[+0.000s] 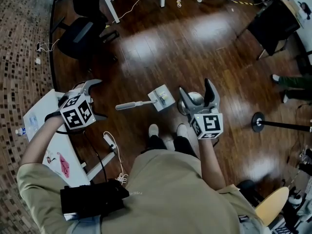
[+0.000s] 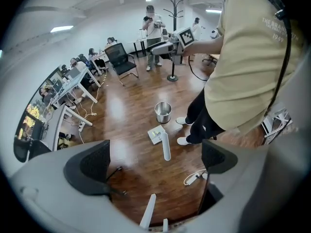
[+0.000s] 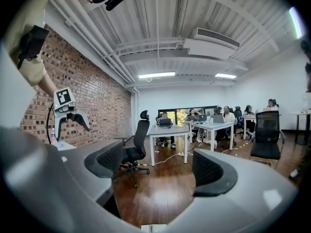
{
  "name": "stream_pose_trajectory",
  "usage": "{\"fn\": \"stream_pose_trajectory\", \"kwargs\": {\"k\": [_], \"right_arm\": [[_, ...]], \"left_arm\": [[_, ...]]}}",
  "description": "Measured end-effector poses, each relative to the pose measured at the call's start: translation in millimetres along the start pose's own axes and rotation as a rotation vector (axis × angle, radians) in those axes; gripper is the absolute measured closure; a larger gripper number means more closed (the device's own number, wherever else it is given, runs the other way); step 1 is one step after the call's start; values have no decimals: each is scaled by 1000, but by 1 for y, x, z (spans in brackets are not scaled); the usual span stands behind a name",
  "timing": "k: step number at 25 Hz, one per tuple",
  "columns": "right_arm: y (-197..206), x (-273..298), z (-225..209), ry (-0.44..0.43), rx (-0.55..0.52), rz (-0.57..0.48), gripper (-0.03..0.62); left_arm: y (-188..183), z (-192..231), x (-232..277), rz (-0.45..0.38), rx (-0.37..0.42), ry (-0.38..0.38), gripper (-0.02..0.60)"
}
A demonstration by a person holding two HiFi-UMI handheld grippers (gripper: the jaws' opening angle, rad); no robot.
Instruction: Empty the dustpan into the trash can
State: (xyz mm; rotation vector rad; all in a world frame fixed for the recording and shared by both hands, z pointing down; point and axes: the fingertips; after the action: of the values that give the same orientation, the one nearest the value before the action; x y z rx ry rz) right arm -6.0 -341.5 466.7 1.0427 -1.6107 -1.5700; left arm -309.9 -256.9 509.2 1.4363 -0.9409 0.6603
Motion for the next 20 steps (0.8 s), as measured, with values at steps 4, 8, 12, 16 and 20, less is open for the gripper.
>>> {"fn": "stream_pose_trajectory", "kwargs": {"k": [4, 8, 12, 16, 20], "right_arm": [[3, -5, -5, 15, 7, 1, 157], [3, -7, -10, 22, 4, 7, 157], [5, -11, -10, 34, 4, 11, 157], [7, -15, -10, 41, 6, 21, 157], [3, -17, -9, 38, 0, 10, 157]], "left_arm": [[14, -8, 48, -8, -33, 15, 8], [32, -22, 96, -1, -91, 49, 12], [57, -35, 136, 18, -136, 71, 15], [78, -43, 171, 39, -157, 70, 40], [91, -46, 202, 46, -182, 64, 57]]}}
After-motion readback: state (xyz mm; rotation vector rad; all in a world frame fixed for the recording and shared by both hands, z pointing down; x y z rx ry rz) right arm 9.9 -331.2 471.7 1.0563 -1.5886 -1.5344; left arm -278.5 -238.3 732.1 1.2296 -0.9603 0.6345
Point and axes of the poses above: the fingertips, and each gripper's own axes: x forward along the fingers, z to its left, y out of its underside, and after that the axes turned 12 degrees about -z, right-handed
